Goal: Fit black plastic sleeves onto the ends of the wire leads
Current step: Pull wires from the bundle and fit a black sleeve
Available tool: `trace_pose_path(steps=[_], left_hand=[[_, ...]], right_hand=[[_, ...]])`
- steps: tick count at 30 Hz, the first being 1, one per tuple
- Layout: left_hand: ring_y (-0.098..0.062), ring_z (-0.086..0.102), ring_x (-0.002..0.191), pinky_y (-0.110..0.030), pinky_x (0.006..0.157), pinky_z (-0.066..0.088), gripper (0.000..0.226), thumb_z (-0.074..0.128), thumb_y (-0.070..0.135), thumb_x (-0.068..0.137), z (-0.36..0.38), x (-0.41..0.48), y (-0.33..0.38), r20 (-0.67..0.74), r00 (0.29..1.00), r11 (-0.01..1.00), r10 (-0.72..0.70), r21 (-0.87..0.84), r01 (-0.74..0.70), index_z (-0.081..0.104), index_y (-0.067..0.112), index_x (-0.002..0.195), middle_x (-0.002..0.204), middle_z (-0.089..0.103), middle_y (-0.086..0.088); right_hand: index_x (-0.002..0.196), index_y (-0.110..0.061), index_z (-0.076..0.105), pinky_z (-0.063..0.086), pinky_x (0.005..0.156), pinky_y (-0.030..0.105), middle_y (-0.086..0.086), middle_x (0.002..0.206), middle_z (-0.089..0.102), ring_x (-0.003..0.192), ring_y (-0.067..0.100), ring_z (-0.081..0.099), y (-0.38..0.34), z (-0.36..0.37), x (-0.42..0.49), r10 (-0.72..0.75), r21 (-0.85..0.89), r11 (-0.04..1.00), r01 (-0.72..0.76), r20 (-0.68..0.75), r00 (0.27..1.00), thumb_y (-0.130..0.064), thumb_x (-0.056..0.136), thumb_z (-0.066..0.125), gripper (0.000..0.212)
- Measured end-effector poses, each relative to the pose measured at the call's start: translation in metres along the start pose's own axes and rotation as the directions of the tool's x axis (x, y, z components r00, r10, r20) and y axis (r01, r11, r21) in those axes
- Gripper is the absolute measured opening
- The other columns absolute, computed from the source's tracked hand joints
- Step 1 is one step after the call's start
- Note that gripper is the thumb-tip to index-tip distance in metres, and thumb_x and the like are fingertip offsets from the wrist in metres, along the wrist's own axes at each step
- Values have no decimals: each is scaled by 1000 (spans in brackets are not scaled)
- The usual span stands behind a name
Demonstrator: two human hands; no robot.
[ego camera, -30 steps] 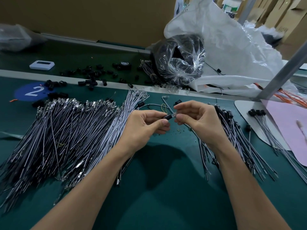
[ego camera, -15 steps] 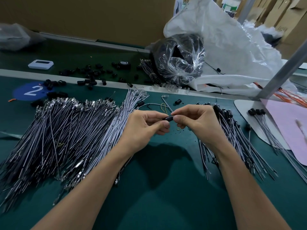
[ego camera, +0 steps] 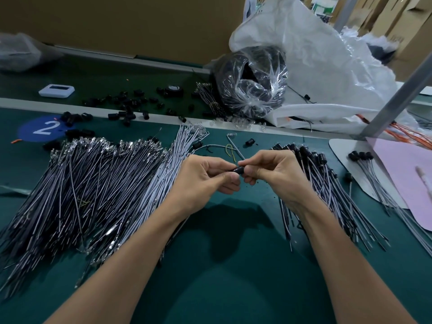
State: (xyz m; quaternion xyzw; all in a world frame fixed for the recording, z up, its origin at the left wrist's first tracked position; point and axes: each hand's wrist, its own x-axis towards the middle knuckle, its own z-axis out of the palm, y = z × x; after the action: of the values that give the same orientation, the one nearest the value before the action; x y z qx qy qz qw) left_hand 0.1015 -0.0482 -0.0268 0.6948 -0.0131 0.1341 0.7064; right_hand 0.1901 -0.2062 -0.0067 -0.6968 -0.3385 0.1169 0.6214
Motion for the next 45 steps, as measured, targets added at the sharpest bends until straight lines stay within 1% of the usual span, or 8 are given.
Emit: trace_pose_path(steps=[15, 18, 21, 26, 29, 34, 39, 45], left_hand=[[-21, 74, 72, -27, 68, 60, 12, 65, 7, 85, 10, 0, 8, 24, 1000, 979, 6, -206, -1, 69, 3, 96, 81, 76, -11], [-25, 74, 81, -32, 74, 61, 33, 65, 28, 80, 5, -2, 12, 85, 996, 974, -6, -225, 25, 67, 9, 107, 90, 76, -12], [-26, 74, 79, -29, 67, 60, 43, 57, 44, 83, -5, 0, 16, -67, 997, 981, -21, -196, 8, 68, 12, 108, 90, 76, -10], [-25, 73, 72, -26, 62, 58, 46, 49, 49, 91, -18, 4, 16, -315, 946, 968, -76, -251, -6, 71, 9, 100, 84, 76, -12], [-26, 73, 70, -27, 61, 57, 46, 46, 45, 98, -18, 5, 15, -344, 935, 967, -89, -254, -1, 72, 7, 99, 82, 75, -14], [-25, 72, 69, -27, 61, 58, 45, 44, 43, 101, -16, 4, 18, -394, 916, 969, -72, -246, -29, 72, 7, 97, 83, 75, -12], [-16, 68, 68, -22, 58, 54, 29, 47, 33, 102, -24, 7, 22, -572, 820, 973, -29, -204, -108, 69, 15, 97, 91, 75, -4], [-18, 66, 67, -23, 55, 52, 30, 48, 33, 102, -28, 9, 20, -664, 747, 974, -41, -193, -118, 68, 11, 100, 91, 75, -6]], right_hand=[[86, -9, 72, 48, 73, 31, 6, 80, 70, 74, 22, 58, -13, 7, -4, -34, 91, 995, 41, -72, 997, -10, 85, 64, 8], [85, -11, 69, 54, 82, 32, 11, 100, 72, 85, 21, 65, -26, -12, -15, 3, 350, 936, 18, -57, 998, -18, 89, 55, 16], [88, -16, 71, 57, 74, 26, 3, 88, 72, 79, 13, 68, -39, -58, -37, 22, 520, 853, 41, -115, 993, -21, 97, 45, 28], [81, -22, 77, 52, 59, 15, -8, 71, 69, 61, 3, 61, -51, -144, -58, 122, -7, 990, -140, -446, 887, -23, 99, 51, 32], [92, -15, 77, 50, 57, 16, 3, 73, 71, 61, 12, 58, -31, -162, -52, 153, -383, 837, -391, -521, 839, -24, 91, 65, 15], [110, -2, 69, 56, 74, 36, 13, 84, 71, 70, 25, 67, -11, -142, -38, 246, -508, 680, -529, -522, 817, -24, 97, 57, 28], [112, -1, 70, 40, 81, 22, 20, 101, 72, 75, 17, 56, -25, -97, -29, -141, -791, 460, -404, -514, 846, -10, 94, 60, 22], [97, -10, 77, 45, 71, 6, -5, 87, 72, 68, -4, 60, -32, 27, -8, -40, -718, 693, 68, 56, 998, -2, 87, 67, 17]])
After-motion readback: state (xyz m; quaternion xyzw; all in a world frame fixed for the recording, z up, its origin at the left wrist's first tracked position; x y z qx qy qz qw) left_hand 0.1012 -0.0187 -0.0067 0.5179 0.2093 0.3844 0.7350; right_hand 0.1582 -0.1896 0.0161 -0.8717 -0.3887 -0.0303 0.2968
